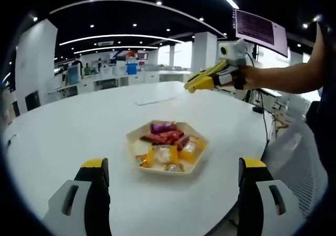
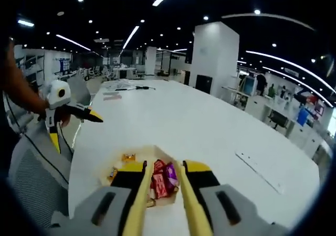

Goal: Place the target food into the container with the food tongs after gripping and lifting it, then release it inside without dropping or visibly crushing the food.

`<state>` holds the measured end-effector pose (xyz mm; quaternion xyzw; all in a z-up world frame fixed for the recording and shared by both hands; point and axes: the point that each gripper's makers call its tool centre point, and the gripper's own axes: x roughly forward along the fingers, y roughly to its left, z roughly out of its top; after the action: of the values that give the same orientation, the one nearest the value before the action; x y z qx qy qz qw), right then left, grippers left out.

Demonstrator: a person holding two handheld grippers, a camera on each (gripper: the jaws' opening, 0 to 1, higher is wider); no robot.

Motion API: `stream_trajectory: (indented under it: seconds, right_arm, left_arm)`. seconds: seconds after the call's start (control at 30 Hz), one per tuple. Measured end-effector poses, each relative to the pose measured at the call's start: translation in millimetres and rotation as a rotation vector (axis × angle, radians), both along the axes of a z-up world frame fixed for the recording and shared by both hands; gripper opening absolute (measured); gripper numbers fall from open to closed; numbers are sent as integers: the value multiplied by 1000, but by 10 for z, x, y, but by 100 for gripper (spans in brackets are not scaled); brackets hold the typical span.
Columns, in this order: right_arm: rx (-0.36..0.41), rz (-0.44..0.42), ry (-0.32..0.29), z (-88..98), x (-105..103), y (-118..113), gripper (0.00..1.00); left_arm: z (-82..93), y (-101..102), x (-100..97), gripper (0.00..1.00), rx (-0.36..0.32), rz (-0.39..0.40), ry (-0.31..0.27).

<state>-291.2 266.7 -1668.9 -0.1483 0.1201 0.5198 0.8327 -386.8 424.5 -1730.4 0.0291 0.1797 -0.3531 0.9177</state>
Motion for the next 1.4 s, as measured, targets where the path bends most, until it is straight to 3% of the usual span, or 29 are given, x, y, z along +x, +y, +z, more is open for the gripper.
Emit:
stream_trajectory:
  seconds: [0.17, 0.3, 0.43, 0.6, 0.83, 0.97, 1.17, 1.2, 1.23, 1.3, 1.4]
  right_arm:
    - [19, 32, -37, 134, -286, -136, 27]
    - [65, 48, -12, 144, -498, -192, 27]
    - [108, 75, 1, 165, -670, -217, 27]
    - [240, 144, 36, 317, -916, -173, 27]
    - [254, 274, 46, 358, -1182, -26, 27]
    - [262, 300, 51, 325, -1220, 51, 27]
    - [272, 321, 65, 280, -1267, 119, 27]
    - [270, 322, 68, 270, -1271, 124, 27]
    - [274, 323, 75, 275, -1274, 123, 27]
    - [273, 325, 78, 256, -1281, 126, 27]
    - [273, 330, 90, 236, -1314, 127, 27]
  left_arm:
    - [363, -521, -16, 99, -26, -203, -61]
    - [554, -839, 24, 93, -9, -317, -84]
    - [680, -1067, 34, 86, 47, -429, -125]
    - [752, -1314, -49, 71, 68, -570, -141]
    - [749, -1502, -128, 55, 72, -667, -87]
    - [754, -1562, -187, 47, 64, -710, -48]
    - [741, -1583, -240, 30, 76, -742, -36]
    - [736, -1582, -258, 26, 66, -755, -19]
    - [719, -1584, -313, 24, 47, -763, 40]
    - [712, -1584, -279, 25, 59, -756, 21]
    - [681, -1591, -319, 23, 74, -770, 41]
